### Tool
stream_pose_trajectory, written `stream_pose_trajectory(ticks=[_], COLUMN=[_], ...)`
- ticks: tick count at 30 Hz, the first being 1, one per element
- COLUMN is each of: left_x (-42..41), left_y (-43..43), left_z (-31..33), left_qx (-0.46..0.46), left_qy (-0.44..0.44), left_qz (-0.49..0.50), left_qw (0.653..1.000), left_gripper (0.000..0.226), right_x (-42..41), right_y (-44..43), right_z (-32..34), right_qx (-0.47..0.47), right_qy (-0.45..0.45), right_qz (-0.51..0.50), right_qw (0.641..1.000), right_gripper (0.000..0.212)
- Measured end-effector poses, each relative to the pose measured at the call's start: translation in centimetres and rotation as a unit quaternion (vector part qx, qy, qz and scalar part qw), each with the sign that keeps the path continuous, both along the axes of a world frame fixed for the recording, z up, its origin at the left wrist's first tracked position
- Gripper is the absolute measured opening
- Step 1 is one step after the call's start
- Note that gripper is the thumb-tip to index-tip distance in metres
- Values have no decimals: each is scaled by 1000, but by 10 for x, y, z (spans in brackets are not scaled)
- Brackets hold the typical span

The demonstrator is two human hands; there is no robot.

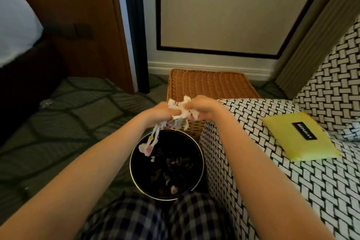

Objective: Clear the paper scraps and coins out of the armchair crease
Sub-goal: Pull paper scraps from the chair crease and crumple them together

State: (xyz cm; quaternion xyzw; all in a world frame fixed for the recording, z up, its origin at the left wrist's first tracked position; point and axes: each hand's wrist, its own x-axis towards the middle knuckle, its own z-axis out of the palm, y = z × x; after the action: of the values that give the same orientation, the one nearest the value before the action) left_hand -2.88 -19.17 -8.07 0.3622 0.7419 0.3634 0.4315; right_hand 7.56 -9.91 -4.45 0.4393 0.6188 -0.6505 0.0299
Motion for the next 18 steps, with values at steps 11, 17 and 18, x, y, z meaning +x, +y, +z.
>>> stream_pose_trajectory(ticks=[11,17,18], left_x=[9,5,4], left_y=[-13,-6,-5], left_z=[-42,-35,-31], left_qx=[-168,-189,-194], left_qy=[53,2,1], left_qz=[-27,-16,-23], left_qw=[984,982,981], left_gripper=[45,25,28], right_x=[-4,-5,-5], right_y=[-16,-18,-18], right_z=[-62,-69,-67], right_qx=[-26,-47,-44], right_qy=[-160,-186,-188], right_qz=[111,114,114], right_qw=[981,975,974], right_gripper=[19,11,24])
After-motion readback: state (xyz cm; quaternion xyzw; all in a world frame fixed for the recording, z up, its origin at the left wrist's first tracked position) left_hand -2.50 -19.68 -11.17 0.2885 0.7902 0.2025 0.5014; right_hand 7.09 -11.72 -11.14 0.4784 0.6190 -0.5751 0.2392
